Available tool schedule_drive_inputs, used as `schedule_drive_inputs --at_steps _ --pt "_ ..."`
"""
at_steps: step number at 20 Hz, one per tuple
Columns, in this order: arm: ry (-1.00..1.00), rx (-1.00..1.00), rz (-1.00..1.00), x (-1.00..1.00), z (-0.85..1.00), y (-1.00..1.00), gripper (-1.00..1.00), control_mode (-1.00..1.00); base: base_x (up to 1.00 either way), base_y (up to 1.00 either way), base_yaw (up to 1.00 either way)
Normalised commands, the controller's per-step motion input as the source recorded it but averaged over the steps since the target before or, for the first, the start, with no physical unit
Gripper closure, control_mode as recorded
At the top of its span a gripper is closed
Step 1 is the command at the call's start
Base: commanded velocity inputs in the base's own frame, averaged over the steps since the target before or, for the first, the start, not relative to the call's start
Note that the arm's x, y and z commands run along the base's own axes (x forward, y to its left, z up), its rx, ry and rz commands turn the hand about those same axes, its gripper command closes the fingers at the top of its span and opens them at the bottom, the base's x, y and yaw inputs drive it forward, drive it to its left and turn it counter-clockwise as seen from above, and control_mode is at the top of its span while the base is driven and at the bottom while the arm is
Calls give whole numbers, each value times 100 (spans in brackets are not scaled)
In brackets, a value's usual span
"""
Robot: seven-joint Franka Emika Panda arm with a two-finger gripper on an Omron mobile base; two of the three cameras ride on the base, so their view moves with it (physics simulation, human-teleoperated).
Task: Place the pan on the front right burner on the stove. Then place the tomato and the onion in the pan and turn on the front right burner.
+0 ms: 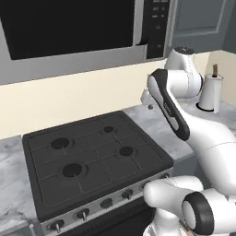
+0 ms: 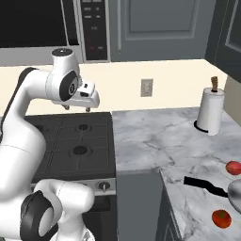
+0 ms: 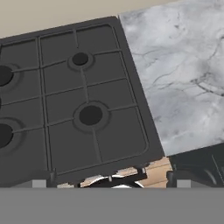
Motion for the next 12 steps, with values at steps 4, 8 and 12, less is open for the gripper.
schedule_drive_inputs --at_steps 4,8,12 --pt "0 0 0 0 0 0 -100 100 0 0 -39" --pt "0 0 0 0 0 0 -100 100 0 -2 -39" --pt "0 0 0 0 0 0 -100 100 0 -11 -40"
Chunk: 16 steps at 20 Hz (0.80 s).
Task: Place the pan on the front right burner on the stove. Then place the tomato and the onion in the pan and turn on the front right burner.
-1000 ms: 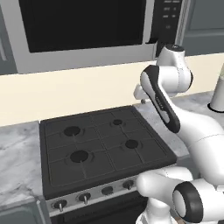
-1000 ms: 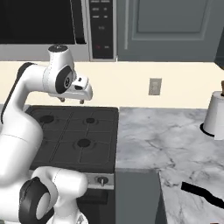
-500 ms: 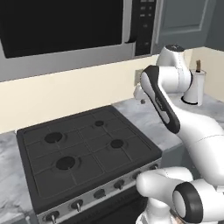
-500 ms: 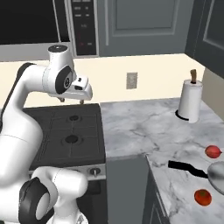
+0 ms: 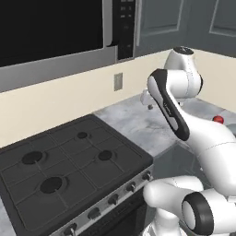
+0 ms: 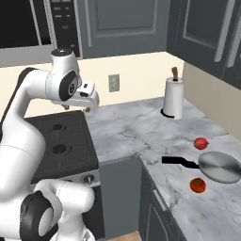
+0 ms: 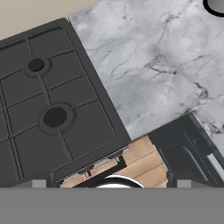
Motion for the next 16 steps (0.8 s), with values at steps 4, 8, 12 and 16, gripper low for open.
schedule_drive_inputs --at_steps 4,8,12,16 --pt "0 0 0 0 0 0 -100 100 0 -8 -37" --pt "0 0 0 0 0 0 -100 100 2 -4 -31" --pt "0 0 0 0 0 0 -100 100 23 -12 -14" --pt "0 0 0 0 0 0 -100 100 39 -27 -4"
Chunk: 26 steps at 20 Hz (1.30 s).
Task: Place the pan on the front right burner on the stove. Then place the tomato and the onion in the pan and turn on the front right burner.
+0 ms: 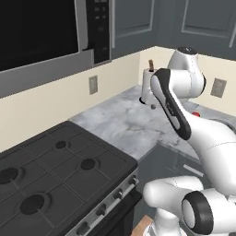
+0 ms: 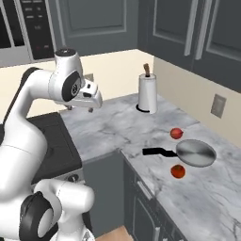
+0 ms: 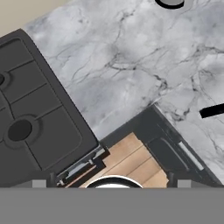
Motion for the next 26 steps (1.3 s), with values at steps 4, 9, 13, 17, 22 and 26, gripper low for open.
schedule_drive_inputs --at_steps 4,9,13,17,22,26 --pt "0 0 0 0 0 0 -100 100 51 -39 -3" --pt "0 0 0 0 0 0 -100 100 31 -34 0" --pt "0 0 0 0 0 0 -100 -100 4 -3 0" --pt "1 0 -3 0 0 -4 -100 -100 0 0 0" --pt "2 0 -28 9 -9 -15 -100 -100 0 0 0" --pt "0 0 -36 21 -22 -3 -100 -100 0 0 0"
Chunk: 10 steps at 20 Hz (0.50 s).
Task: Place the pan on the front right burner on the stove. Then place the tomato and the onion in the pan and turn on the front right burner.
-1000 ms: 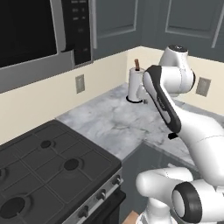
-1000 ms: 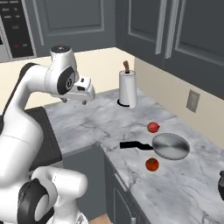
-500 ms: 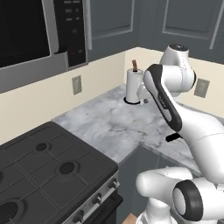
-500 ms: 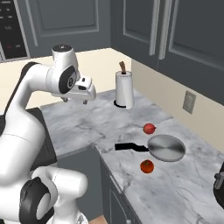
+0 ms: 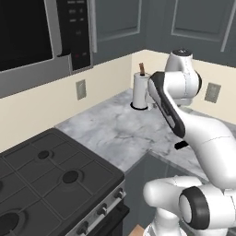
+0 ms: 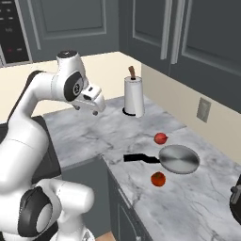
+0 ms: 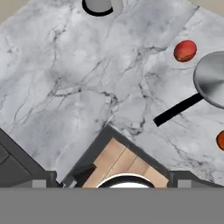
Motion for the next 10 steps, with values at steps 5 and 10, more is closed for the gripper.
schedule_drive_inputs --at_steps 5,10 --pt "0 0 -30 33 -17 -24 -100 -100 0 0 0" --pt "2 5 -11 18 -11 -38 -100 -100 0 0 0"
